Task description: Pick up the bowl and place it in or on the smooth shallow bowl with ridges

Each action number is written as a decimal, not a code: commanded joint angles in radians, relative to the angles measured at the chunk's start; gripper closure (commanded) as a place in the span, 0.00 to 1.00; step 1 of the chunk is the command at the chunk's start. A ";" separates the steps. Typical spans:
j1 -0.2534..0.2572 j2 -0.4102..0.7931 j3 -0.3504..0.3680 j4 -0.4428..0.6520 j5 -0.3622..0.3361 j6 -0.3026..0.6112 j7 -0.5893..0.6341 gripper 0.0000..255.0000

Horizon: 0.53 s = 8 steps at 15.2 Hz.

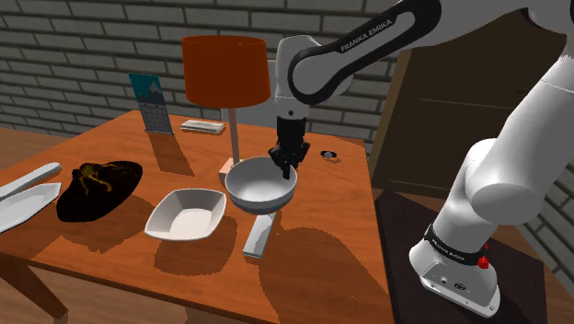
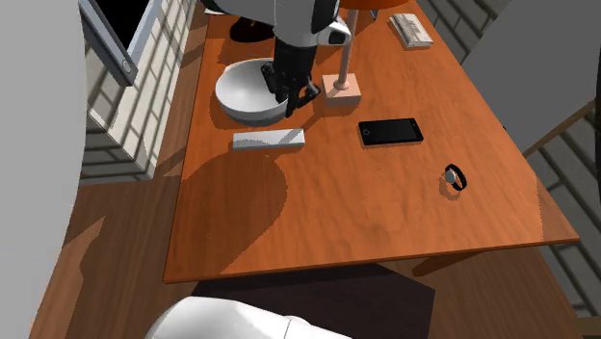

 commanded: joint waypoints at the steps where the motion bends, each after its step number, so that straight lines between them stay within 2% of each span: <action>1: 0.002 0.072 0.009 0.085 -0.016 -0.009 0.025 1.00; 8: 0.029 0.332 0.030 0.417 -0.088 -0.073 0.119 1.00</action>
